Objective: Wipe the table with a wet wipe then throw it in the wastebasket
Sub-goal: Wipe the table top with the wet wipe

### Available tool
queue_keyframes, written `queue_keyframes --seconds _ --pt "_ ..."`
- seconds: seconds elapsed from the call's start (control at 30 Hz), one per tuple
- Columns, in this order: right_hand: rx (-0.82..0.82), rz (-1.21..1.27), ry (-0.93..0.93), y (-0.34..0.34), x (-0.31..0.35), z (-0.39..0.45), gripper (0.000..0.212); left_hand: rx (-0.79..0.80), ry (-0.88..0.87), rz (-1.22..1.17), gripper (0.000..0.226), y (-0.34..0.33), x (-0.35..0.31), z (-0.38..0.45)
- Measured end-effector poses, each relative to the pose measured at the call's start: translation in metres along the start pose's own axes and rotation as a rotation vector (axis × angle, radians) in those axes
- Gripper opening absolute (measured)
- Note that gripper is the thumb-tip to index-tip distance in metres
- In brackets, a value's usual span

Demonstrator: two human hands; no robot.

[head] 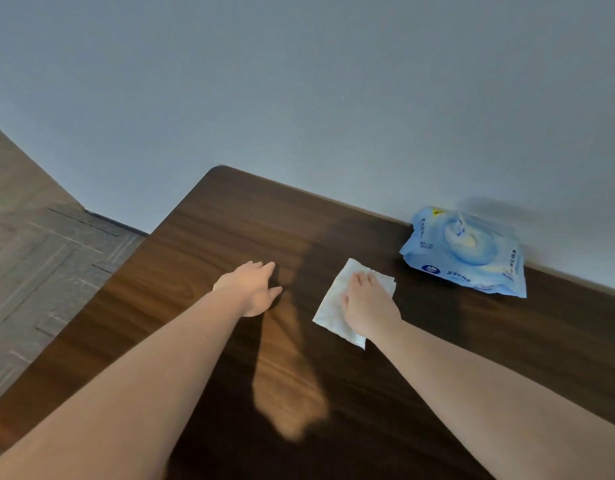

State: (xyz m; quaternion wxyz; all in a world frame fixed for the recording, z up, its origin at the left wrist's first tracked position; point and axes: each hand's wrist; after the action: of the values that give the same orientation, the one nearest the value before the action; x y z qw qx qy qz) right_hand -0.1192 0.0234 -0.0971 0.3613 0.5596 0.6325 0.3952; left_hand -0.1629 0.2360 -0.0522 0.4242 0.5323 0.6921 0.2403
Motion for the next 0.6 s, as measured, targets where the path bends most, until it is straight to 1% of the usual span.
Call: queue_keyframes --seconds 0.1,0.2,0.33,0.4,0.53,0.6 --pt "0.051 0.021 -0.030 -0.014 0.014 0.000 0.067 0.011 0.048 0.077 0.077 -0.008 0.016 -0.003" --pt "0.023 0.022 -0.010 -0.021 0.031 0.004 0.069 0.003 0.128 0.155 0.094 -0.019 0.029 -0.006" --pt "0.029 0.023 0.059 -0.023 0.067 0.017 0.070 0.002 0.228 0.211 0.114 -0.037 0.056 -0.016" --pt "0.030 0.007 0.107 -0.023 0.086 0.023 0.070 -0.020 0.246 0.162 0.119 -0.047 0.069 -0.019" --pt "0.029 -0.008 0.209 -0.018 0.126 0.039 0.070 -0.135 0.208 0.083 0.122 -0.062 0.080 -0.019" --pt "0.015 -0.011 0.247 -0.014 0.148 0.047 0.070 -0.159 0.198 0.074 0.122 -0.063 0.083 -0.017"
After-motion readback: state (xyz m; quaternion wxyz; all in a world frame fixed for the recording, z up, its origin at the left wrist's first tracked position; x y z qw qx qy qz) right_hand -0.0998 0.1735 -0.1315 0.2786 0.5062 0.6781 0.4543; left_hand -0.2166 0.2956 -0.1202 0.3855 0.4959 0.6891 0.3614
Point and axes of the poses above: each hand's wrist, its own z-axis towards the middle knuckle, its own y-axis out of the back of the hand, x = y × z, and after that the axes turned 14 degrees about -y, right-handed
